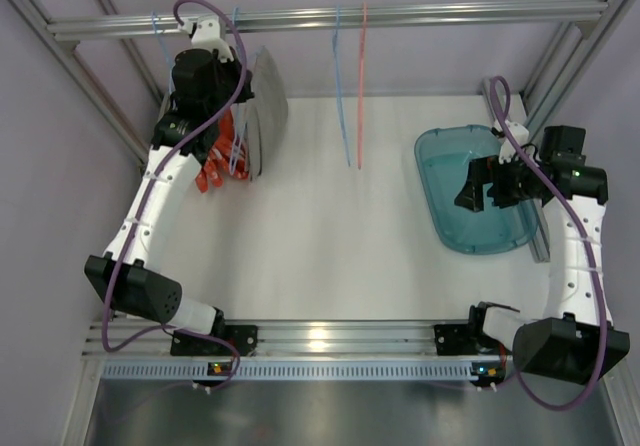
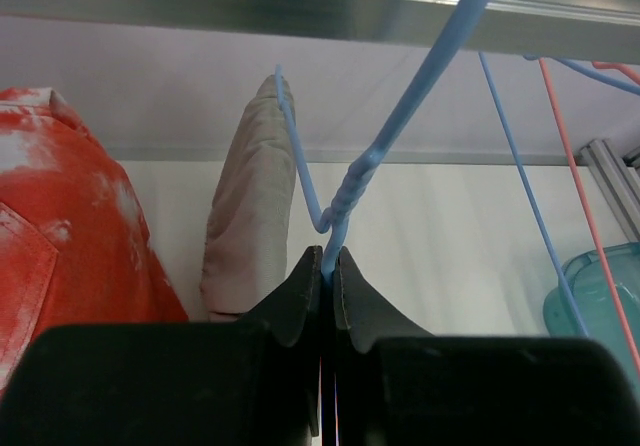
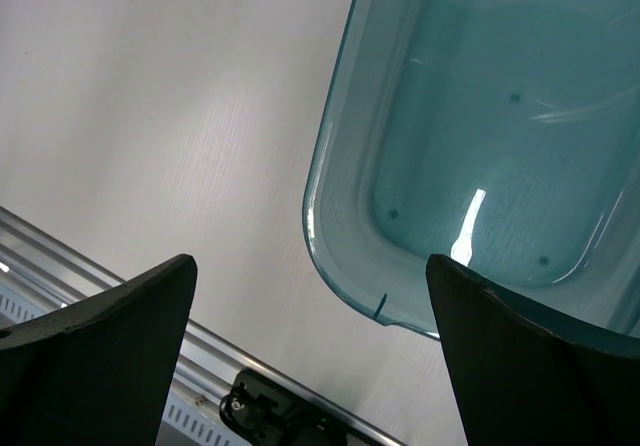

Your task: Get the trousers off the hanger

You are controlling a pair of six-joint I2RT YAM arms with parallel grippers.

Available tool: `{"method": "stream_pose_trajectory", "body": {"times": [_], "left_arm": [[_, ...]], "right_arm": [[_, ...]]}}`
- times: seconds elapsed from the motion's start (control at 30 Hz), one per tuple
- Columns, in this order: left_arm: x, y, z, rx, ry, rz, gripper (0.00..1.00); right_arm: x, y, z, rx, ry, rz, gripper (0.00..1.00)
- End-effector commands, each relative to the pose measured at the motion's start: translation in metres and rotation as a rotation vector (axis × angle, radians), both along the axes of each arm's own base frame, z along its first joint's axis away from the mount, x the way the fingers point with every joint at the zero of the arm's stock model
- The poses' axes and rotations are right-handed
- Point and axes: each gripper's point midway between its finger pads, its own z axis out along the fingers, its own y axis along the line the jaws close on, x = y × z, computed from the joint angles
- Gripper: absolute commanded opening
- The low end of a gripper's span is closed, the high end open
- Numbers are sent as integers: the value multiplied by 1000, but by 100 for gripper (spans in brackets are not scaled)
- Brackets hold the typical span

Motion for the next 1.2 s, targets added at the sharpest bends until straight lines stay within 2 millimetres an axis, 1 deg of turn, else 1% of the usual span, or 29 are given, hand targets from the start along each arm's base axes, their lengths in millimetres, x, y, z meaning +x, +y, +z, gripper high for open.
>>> {"method": "stream_pose_trajectory", "body": {"times": [0.0, 0.13, 0.17, 0.3, 0.33, 0.37, 0.43, 0.5, 0.53, 0.63, 0.67, 0.73, 0.77, 0.8, 0.87, 0.9, 0.97, 1.0, 1.07, 1.1, 1.13, 1.17], "left_arm": [[-10, 4, 80, -6, -254, 0, 0], [-19, 6, 108, -15, -344, 0, 0], [-22, 5, 112, -15, -359, -10, 0], [-40, 5, 135, -33, -425, -34, 0], [-43, 5, 136, -35, -433, -37, 0], [-47, 6, 142, -37, -460, -35, 0], [-54, 7, 146, -35, -475, -39, 0], [-57, 9, 146, -37, -476, -33, 0], [-64, 10, 149, -39, -485, -35, 0], [-71, 11, 137, -42, -452, -41, 0], [-79, 12, 135, -54, -442, -44, 0], [-86, 11, 123, -65, -397, -58, 0], [-95, 12, 124, -86, -396, -61, 0], [-98, 13, 116, -90, -375, -61, 0], [-106, 16, 106, -105, -337, -51, 0], [-115, 20, 103, -118, -328, -38, 0], [-124, 21, 92, -149, -282, -35, 0], [-134, 22, 95, -170, -290, -39, 0], [-143, 21, 89, -203, -257, -50, 0], [-146, 20, 88, -213, -248, -54, 0], [-153, 22, 91, -223, -252, -56, 0], [-156, 22, 91, -228, -249, -59, 0]], "right_arm": [[5, 2, 10, -6, -70, 7, 99], [4, 2, 11, -6, -76, 9, 100], [4, 2, 11, -7, -77, 9, 99], [4, 2, 12, -7, -82, 8, 99], [4, 2, 12, -6, -84, 9, 99], [3, 4, 12, -1, -84, 15, 99], [3, 4, 13, 3, -87, 17, 99], [4, 5, 14, 8, -92, 22, 99], [5, 5, 16, 8, -97, 23, 99], [6, 7, 24, 12, -122, 33, 99], [6, 8, 25, 16, -126, 36, 99], [6, 10, 32, 19, -151, 53, 99], [5, 14, 36, 34, -167, 71, 99], [6, 16, 39, 42, -177, 81, 99], [6, 22, 48, 64, -215, 108, 99], [9, 24, 53, 65, -243, 122, 99], [11, 30, 63, 74, -283, 150, 99], [16, 35, 76, 72, -332, 171, 99], [19, 44, 90, 70, -384, 207, 100], [19, 57, 102, 74, -417, 250, 99], [24, 63, 116, 63, -486, 268, 99], [26, 68, 124, 44, -523, 271, 99]]}}
